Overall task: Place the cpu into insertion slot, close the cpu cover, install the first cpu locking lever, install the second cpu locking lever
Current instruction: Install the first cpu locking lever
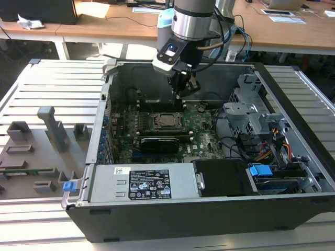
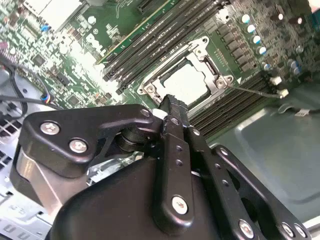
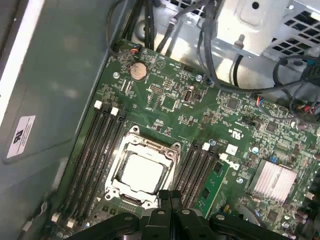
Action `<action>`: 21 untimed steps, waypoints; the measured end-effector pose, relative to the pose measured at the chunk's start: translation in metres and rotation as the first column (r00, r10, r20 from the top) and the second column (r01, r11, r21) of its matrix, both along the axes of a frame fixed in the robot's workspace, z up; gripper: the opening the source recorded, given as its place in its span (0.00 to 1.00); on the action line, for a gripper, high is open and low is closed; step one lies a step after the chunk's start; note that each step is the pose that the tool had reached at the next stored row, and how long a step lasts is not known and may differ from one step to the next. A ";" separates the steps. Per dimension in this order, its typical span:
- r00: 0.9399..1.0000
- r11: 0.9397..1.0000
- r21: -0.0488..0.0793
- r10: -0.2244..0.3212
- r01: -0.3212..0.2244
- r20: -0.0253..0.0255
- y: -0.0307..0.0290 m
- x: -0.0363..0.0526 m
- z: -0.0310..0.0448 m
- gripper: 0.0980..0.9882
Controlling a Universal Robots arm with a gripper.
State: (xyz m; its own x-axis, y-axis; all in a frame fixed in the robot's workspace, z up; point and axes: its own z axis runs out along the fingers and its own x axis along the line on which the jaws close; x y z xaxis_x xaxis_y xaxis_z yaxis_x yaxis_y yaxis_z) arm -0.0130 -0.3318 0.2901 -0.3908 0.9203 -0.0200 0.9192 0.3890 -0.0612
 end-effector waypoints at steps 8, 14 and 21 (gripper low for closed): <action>0.986 0.986 0.000 0.165 -0.165 0.000 0.0000 0.0000 0.0000 0.01; 0.955 0.955 0.000 0.298 -0.298 0.000 0.0000 0.0000 0.0000 0.01; 0.910 0.910 0.000 0.414 -0.414 0.000 0.0000 0.0000 0.0000 0.01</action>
State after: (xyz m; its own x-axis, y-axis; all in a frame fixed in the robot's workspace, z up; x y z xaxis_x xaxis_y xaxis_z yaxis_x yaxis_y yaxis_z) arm -0.0130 -0.3318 0.2901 -0.7368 0.6758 -0.0200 0.6756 0.7347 -0.0612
